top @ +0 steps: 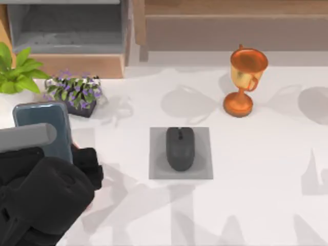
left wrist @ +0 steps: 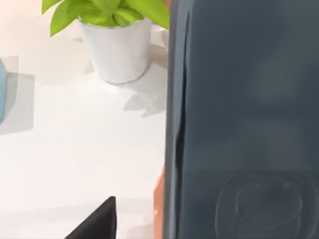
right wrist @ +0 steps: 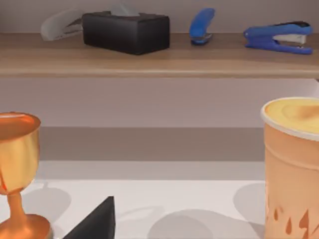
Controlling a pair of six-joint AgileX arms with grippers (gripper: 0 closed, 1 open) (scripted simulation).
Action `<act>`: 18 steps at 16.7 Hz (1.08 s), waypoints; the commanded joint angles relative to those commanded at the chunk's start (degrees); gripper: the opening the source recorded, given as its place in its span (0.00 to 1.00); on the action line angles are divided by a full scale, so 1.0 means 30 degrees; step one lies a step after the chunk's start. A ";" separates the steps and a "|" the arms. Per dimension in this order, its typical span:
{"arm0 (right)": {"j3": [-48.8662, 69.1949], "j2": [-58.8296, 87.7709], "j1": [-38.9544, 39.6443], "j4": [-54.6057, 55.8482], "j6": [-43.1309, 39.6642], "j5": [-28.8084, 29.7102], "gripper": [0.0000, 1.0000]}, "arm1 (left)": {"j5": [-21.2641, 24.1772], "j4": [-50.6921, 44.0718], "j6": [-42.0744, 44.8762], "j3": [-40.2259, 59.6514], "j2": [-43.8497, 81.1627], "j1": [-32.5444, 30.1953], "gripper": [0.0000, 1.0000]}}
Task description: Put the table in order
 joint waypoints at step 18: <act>0.0000 0.0000 0.0000 0.0000 0.0000 0.0000 1.00 | 0.7775 0.5026 0.6572 -0.3731 -0.8208 0.5057 1.00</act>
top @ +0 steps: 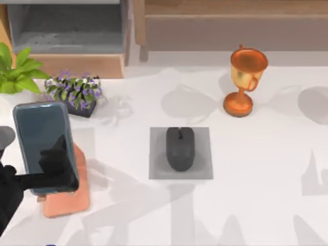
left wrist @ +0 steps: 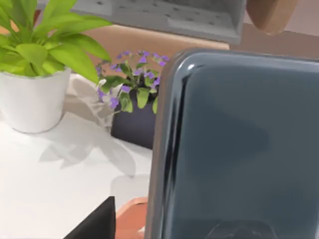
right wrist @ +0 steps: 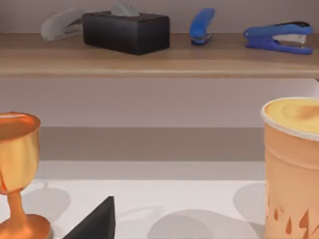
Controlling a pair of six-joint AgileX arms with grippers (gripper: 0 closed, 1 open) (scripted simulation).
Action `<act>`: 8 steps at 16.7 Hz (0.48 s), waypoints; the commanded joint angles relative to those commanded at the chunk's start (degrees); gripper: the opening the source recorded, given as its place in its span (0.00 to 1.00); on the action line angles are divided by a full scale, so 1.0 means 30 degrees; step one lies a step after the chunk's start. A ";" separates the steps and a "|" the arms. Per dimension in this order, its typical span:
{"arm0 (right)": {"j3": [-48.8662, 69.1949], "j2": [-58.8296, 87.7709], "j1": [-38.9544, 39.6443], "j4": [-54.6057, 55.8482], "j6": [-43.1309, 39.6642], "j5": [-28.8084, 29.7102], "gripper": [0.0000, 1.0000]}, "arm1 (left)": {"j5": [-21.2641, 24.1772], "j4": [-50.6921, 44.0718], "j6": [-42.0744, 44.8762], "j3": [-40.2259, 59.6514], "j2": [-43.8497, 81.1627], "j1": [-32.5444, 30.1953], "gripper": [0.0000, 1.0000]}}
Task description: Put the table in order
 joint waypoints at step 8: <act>0.0000 0.0000 0.0000 0.0000 0.0000 0.0000 1.00 | 0.7830 0.3783 0.6481 -0.4239 -0.7126 1.0054 1.00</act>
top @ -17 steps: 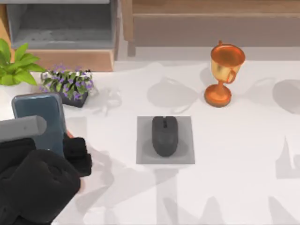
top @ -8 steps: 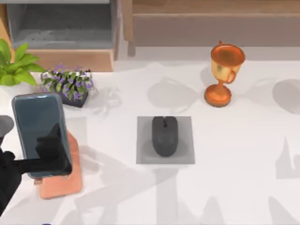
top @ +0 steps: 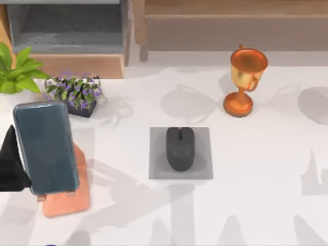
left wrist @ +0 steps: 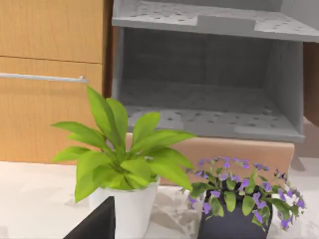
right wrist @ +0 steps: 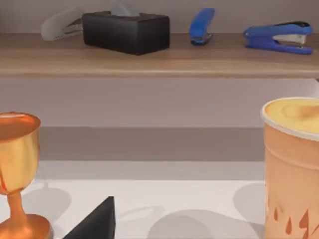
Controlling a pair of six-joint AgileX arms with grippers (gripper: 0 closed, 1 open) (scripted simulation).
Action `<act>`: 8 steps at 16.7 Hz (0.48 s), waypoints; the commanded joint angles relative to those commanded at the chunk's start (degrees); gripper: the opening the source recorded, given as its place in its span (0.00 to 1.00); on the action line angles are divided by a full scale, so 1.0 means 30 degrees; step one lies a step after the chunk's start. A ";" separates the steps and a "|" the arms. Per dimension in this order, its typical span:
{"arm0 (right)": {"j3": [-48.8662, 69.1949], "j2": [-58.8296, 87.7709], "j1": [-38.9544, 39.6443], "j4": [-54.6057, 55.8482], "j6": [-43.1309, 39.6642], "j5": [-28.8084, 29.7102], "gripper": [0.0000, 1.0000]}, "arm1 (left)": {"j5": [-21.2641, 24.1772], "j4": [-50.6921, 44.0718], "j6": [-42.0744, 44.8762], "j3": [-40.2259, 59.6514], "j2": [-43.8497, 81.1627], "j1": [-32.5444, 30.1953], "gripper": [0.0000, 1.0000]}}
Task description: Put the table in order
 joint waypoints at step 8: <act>0.0000 0.0000 0.0000 0.0000 0.0000 0.0000 1.00 | 0.2067 0.0653 0.1721 -0.1442 -0.1793 0.3013 1.00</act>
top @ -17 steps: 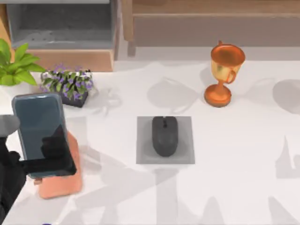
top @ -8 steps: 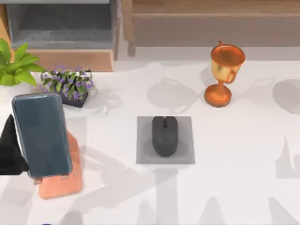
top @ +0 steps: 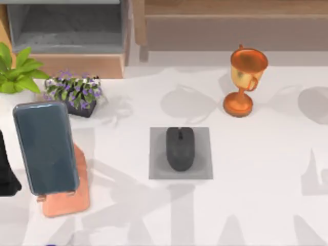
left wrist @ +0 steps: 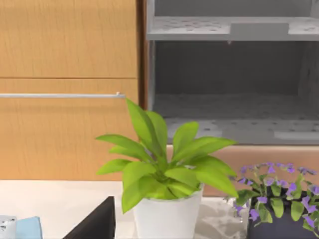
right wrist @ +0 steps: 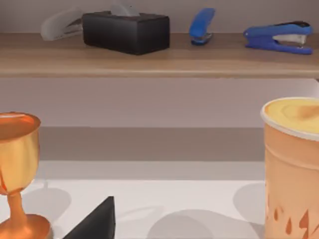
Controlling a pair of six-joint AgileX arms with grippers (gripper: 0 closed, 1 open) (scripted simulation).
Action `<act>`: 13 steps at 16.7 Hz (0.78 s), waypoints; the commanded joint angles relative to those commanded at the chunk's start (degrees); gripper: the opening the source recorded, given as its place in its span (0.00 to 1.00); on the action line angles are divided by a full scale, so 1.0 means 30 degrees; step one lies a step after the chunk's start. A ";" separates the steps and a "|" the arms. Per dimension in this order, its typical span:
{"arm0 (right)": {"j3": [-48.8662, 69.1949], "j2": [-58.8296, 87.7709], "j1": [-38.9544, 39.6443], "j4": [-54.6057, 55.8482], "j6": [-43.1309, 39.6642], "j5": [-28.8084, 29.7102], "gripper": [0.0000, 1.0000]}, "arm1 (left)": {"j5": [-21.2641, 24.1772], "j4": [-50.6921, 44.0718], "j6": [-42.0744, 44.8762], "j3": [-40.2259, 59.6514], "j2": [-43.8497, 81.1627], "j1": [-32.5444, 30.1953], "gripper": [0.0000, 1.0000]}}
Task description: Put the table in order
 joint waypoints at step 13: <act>0.1601 1.1300 -0.2746 0.7639 -0.0089 -0.1792 1.00 | 0.0000 0.0000 0.0000 0.0000 0.0000 0.0000 1.00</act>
